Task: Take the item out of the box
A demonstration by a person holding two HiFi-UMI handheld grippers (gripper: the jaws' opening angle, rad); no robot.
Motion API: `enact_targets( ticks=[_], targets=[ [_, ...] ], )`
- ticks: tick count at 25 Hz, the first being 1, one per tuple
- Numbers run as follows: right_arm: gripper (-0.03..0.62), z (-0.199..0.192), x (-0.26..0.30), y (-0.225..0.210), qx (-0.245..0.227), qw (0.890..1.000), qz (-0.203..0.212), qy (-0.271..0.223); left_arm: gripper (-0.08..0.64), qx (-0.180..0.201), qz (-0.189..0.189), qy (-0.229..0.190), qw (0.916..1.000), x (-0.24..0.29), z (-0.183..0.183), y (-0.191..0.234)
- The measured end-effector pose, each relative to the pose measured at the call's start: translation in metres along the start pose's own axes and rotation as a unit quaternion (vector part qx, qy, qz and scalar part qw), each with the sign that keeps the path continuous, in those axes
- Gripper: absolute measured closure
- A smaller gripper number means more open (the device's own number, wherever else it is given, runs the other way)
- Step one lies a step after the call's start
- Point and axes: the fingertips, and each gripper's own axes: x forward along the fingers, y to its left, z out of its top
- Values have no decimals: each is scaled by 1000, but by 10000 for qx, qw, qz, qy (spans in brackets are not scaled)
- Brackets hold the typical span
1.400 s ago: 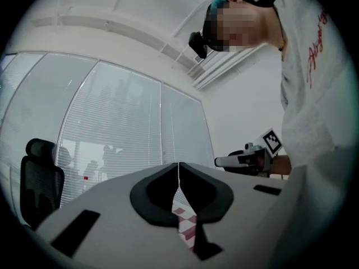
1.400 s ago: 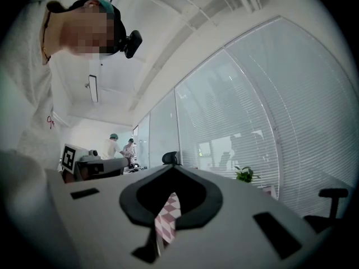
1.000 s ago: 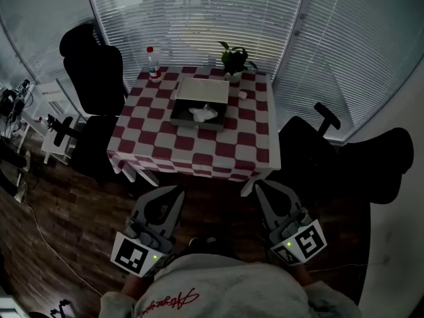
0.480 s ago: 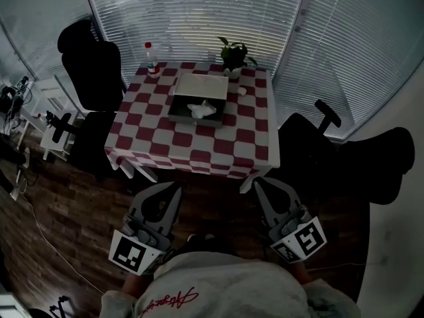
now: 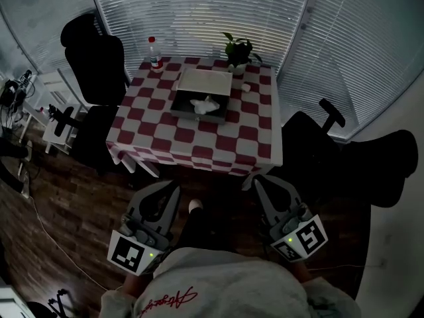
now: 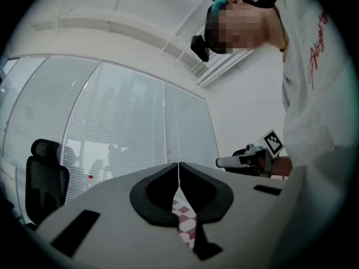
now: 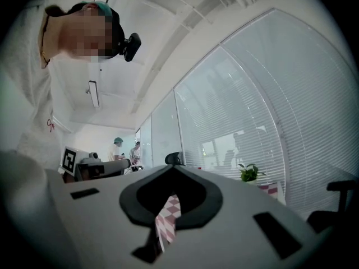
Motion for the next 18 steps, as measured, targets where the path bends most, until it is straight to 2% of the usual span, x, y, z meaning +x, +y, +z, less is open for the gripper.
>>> enact_targets(
  ticks=[10, 18],
  targets=[
    [583, 4, 9, -7, -116, 9999, -43, -47, 543, 29, 4, -156, 9999, 10, 0, 15],
    [583, -1, 40, -19, -75, 9999, -4, -69, 543, -8, -14, -174, 9998, 25, -7, 42]
  ],
)
